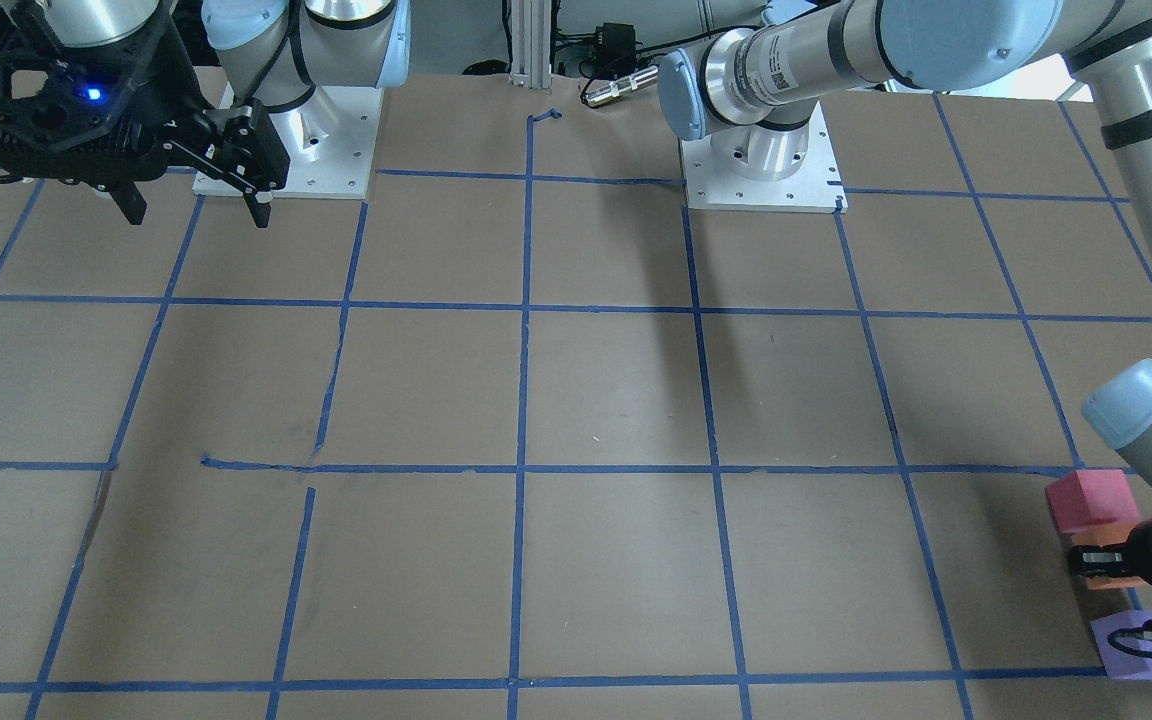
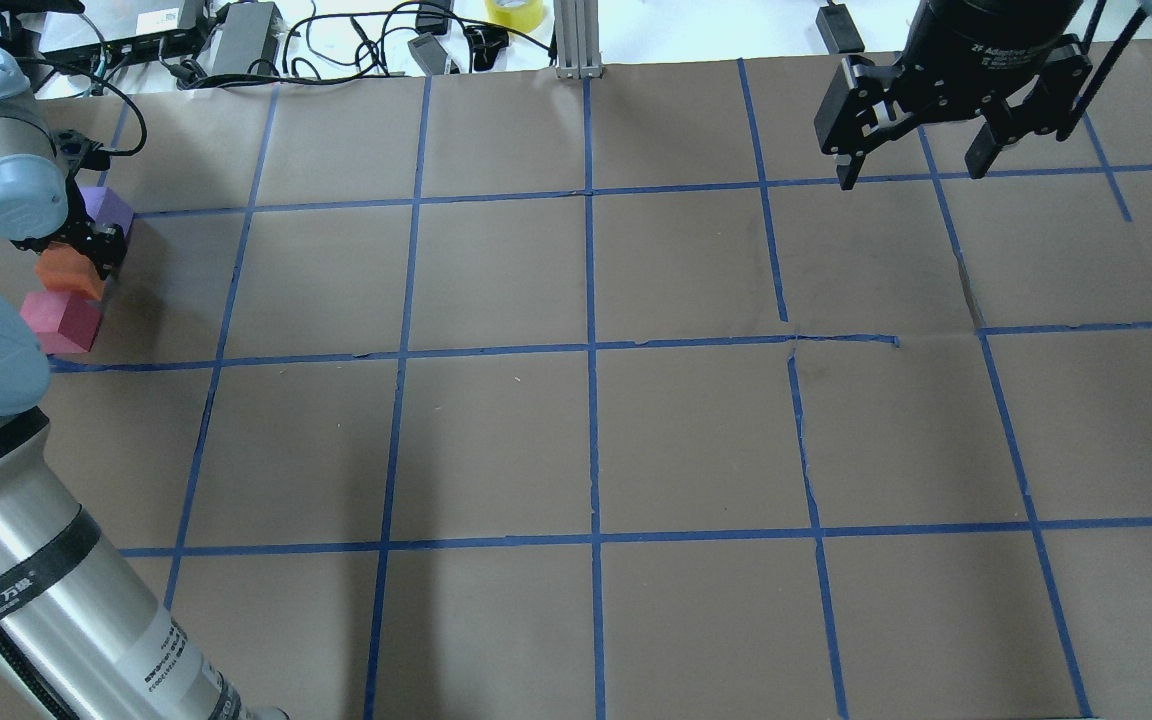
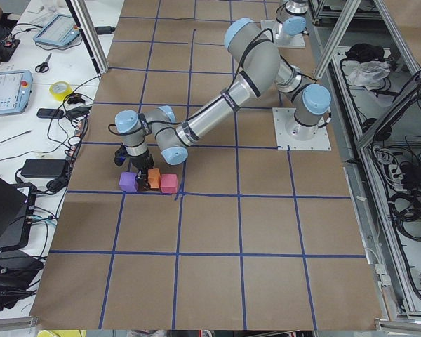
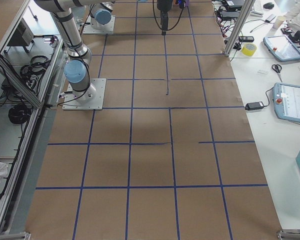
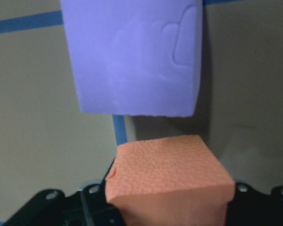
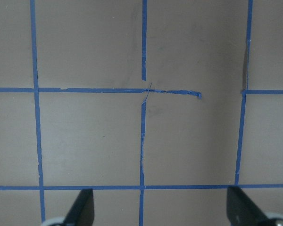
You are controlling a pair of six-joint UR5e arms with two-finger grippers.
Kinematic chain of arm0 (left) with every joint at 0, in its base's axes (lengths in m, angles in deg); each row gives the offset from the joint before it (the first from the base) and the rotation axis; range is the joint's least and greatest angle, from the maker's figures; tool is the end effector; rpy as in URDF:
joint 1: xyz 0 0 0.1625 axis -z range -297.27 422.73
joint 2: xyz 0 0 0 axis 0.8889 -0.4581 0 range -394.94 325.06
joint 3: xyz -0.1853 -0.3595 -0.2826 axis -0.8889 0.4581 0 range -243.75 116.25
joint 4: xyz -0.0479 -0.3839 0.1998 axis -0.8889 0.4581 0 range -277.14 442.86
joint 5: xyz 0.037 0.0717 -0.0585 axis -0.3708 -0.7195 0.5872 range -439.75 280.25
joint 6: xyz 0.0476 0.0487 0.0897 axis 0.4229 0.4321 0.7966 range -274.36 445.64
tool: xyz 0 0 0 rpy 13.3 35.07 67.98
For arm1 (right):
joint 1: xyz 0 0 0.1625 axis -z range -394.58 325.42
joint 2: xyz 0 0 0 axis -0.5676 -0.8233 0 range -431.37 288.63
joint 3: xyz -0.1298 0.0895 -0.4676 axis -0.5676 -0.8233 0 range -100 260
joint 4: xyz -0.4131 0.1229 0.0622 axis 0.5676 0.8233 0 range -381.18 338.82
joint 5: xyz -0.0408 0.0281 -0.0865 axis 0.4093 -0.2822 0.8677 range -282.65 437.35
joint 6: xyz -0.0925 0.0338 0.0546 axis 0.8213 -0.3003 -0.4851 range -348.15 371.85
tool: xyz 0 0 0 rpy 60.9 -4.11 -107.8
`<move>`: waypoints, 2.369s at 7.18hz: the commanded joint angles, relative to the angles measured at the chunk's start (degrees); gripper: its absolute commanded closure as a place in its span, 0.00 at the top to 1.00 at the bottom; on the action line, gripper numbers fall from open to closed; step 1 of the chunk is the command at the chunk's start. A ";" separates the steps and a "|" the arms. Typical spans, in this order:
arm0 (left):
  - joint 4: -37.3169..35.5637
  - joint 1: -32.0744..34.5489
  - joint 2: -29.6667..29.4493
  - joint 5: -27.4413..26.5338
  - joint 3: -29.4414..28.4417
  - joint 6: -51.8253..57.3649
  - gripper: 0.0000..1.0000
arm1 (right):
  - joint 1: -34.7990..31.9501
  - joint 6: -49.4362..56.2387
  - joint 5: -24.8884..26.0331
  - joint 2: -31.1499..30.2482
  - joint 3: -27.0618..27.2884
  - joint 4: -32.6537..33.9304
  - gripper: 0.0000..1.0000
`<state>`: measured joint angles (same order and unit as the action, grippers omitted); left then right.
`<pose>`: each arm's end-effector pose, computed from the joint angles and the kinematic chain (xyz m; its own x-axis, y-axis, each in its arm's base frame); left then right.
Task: Arrange blocks in a line
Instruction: 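Lower the orange cube into the gap between the purple and pink cubes, then open the left gripper and raise it off the orange cube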
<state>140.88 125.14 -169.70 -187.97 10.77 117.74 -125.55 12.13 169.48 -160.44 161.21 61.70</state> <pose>0.2899 -0.7664 0.2079 -0.9533 0.0867 -0.2894 0.0517 0.9907 0.1262 0.1379 -0.5175 0.6013 -0.9991 -0.0212 0.0372 -0.0217 0.9997 -0.0127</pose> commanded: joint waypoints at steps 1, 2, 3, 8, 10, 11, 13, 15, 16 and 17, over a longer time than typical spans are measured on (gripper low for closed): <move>-0.81 0.00 0.02 0.29 0.10 -0.02 0.50 | 0.00 -0.11 -0.02 -0.13 0.00 0.00 1.00; -0.81 0.00 -0.07 2.82 0.19 0.24 0.95 | 0.00 -0.28 -0.02 -0.22 0.00 -0.09 1.00; -1.51 0.00 0.02 3.63 0.80 0.42 1.00 | -0.09 -0.37 -0.11 -0.31 0.52 0.00 1.00; -2.65 -1.83 1.34 3.46 0.98 1.73 1.00 | 0.00 -0.11 -0.11 -0.40 1.58 0.70 1.00; -2.75 -3.16 1.51 4.16 0.80 1.48 1.00 | 0.00 -0.02 -0.19 -0.31 1.58 0.70 1.00; -2.57 -2.99 2.04 6.86 1.32 1.30 1.00 | 0.00 -0.02 -0.11 -0.31 1.58 0.70 1.00; 1.70 -1.77 6.32 12.67 1.86 1.56 1.00 | 0.00 -0.02 -0.37 -0.40 1.58 0.70 1.00; 12.23 2.70 14.48 12.69 0.10 1.31 1.00 | 0.00 -0.02 -0.46 -0.31 1.58 0.70 1.00; 16.11 5.07 18.61 12.69 0.80 -0.18 1.00 | 0.00 0.07 -0.28 -0.40 1.58 0.70 1.00; 18.50 8.84 22.48 12.69 1.76 -2.20 1.00 | 0.00 0.07 -0.37 -0.31 1.58 0.79 1.00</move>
<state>155.38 129.99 -152.24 -175.34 11.69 117.64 -125.55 12.17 169.13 -160.80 162.79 62.43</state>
